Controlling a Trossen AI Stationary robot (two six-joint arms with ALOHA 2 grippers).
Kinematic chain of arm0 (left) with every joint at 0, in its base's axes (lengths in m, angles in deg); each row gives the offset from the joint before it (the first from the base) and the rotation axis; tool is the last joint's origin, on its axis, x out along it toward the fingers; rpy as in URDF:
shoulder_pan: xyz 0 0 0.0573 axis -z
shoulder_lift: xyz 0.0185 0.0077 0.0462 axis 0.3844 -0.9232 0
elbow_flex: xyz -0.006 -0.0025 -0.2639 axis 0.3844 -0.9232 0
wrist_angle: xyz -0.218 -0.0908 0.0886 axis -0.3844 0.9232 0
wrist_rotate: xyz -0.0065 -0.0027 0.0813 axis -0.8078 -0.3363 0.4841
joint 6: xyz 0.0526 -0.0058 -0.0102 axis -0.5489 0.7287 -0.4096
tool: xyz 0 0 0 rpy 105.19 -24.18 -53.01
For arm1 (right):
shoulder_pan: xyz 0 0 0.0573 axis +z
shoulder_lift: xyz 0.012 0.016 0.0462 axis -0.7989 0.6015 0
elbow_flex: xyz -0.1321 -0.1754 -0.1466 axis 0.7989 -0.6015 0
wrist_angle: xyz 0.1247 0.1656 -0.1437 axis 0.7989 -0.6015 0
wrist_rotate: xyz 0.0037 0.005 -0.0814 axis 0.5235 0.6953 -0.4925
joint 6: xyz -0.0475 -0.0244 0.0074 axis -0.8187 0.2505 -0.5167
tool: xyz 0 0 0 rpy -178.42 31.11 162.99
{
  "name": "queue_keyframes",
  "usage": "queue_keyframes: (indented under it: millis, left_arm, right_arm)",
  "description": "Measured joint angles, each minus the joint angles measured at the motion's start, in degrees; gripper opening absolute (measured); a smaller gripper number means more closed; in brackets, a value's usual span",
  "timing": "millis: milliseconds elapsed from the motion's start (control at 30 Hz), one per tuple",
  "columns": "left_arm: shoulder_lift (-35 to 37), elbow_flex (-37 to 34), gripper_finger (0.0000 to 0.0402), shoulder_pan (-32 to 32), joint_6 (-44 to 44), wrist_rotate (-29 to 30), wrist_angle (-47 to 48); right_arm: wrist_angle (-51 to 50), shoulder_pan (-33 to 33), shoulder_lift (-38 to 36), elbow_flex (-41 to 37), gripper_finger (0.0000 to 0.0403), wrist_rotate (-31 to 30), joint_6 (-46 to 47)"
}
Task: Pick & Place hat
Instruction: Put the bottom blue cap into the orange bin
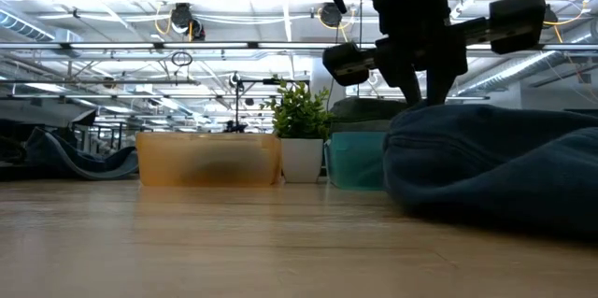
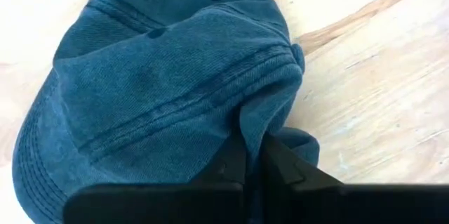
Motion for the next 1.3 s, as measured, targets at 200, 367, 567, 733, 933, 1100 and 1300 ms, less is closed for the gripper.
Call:
queue_keyframes:
  millis: [200,367,567,733,933,1100,1300]
  left_arm:
    - [0.0,0.0,0.0353,0.0,0.0,0.0,0.0]
    - [0.0,0.0,0.0353,-0.1,-3.3,0.0,-0.1]
    - [0.0,0.0,0.0353,-0.2,-7.3,1.7,-0.3]
    - [0.0,0.0,0.0353,-0.2,-11.8,4.2,-0.7]
    - [0.0,0.0,0.0353,-0.2,-15.4,8.2,-0.6]
    - [0.0,0.0,0.0353,-0.2,-18.1,12.4,-0.5]
    - [0.0,0.0,0.0353,-0.3,-21.9,15.7,-0.6]
  right_arm:
    - [-1.9,0.0,-1.0,0.5,0.0002,-0.3,6.0]
    - [-2.1,0.2,-6.6,0.7,0.0001,-1.7,15.7]
    - [-1.6,0.0,-12.8,0.7,0.0001,-4.4,28.4]
    - [-1.4,0.0,-16.6,0.7,0.0001,-8.1,35.9]
    - [-0.6,0.0,-19.7,0.7,0.0000,-10.9,41.0]
    - [1.7,0.0,-22.1,0.7,0.0000,-13.8,44.2]
    - [8.1,0.0,-25.5,0.7,0.0000,-17.1,47.3]
